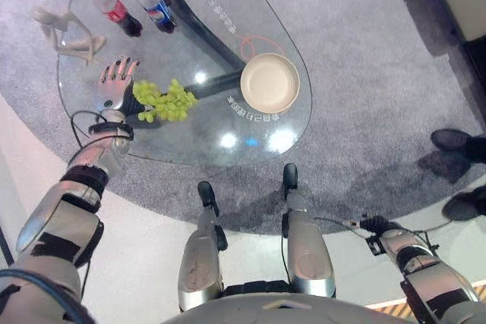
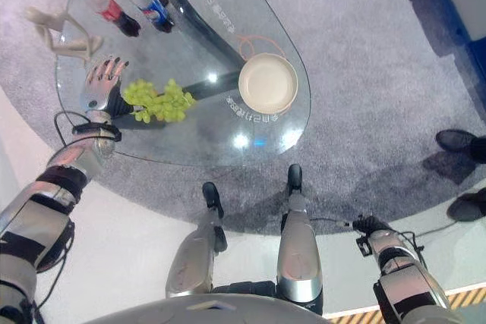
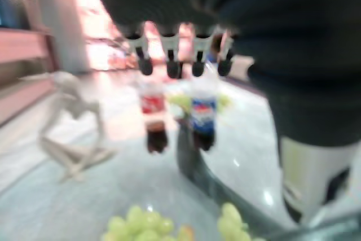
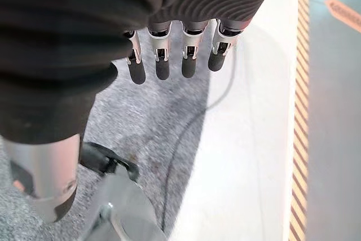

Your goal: Pick up fruits into the plate

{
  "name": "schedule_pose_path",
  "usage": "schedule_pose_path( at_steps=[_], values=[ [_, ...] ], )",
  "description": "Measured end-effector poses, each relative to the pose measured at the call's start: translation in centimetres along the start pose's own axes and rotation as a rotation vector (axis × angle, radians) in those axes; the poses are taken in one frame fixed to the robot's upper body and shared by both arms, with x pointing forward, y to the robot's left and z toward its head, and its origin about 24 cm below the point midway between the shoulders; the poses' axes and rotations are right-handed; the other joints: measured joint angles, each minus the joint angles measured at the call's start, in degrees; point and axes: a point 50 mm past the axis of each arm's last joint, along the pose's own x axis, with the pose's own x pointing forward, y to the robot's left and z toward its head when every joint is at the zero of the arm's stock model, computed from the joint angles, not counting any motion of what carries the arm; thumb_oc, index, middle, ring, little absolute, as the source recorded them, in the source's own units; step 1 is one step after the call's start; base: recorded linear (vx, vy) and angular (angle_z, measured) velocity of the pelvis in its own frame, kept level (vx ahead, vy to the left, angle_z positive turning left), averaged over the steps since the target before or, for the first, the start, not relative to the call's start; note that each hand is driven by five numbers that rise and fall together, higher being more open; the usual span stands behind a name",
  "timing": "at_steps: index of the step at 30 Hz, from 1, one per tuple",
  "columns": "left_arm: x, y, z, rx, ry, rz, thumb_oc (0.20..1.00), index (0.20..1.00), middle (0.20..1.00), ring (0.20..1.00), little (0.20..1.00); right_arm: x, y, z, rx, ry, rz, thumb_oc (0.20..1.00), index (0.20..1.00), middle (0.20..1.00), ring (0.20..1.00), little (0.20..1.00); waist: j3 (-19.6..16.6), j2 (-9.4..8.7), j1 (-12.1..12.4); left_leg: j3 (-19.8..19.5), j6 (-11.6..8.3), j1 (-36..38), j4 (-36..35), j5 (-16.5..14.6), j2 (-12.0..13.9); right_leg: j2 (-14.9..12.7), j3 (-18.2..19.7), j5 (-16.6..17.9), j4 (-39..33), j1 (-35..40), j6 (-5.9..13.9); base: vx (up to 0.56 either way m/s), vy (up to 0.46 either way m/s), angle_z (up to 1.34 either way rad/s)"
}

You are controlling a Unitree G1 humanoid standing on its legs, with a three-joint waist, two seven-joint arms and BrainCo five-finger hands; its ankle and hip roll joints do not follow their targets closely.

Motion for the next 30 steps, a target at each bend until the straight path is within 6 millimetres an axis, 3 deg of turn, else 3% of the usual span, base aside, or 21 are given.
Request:
schedule_pose_path(
  at_steps=[7,15,21,26,30],
  values=[
    [0.7,0.6,-0.7,0.107,-0.016,-0.024,1.000,1.000,1.000,1.000,1.000,-0.1,-0.8,0.8,0.013,-0.056,-0.029,1.000,1.000,1.000,1.000,1.000,0.06,0.04,-0.72,0.21,0.13,-6.40,1.87,0.09,-0.22,-0.42,0.49,-0.05,3.28,-7.44,0.02,-0.03,0.030,-0.03],
    [1.4,0.9,0.2,0.183,-0.070,-0.041,1.000,1.000,1.000,1.000,1.000,-0.1,-1.3,1.5,0.016,-0.093,-0.050,1.000,1.000,1.000,1.000,1.000,0.07,0.04,-0.84,-0.25,0.68,-13.28,3.52,1.19,-0.30,-0.68,0.82,-0.11,6.47,-14.96,0.06,-0.02,0.007,0.01],
    [1.7,0.6,-0.3,0.268,-0.054,-0.147,1.000,1.000,1.000,1.000,1.000,-0.2,-2.2,4.1,0.041,-0.172,-0.080,1.000,1.000,1.000,1.000,1.000,0.07,0.04,-2.11,-0.12,0.88,-19.20,5.05,1.87,-0.34,-0.76,1.98,-0.34,8.95,-21.65,0.33,-0.01,0.030,-0.02],
    [2.8,2.0,-0.4,0.331,0.002,-0.108,1.000,1.000,1.000,1.000,1.000,-0.6,-3.4,5.8,0.053,-0.243,-0.105,1.000,1.000,1.000,1.000,1.000,0.07,0.04,-2.23,-0.15,0.95,-21.36,5.91,2.01,-0.29,-0.81,2.30,-0.85,10.98,-24.45,0.17,0.00,0.000,0.00],
    [2.9,3.1,-1.9,0.401,0.127,-0.024,1.000,1.000,1.000,1.000,1.000,-0.7,-3.5,6.2,0.058,-0.260,-0.108,1.000,1.000,1.000,1.000,1.000,0.06,0.03,-2.38,-0.31,0.94,-23.93,6.98,2.01,-0.20,-0.82,2.63,-1.02,12.71,-27.36,-0.20,0.00,0.000,0.00]
  ],
)
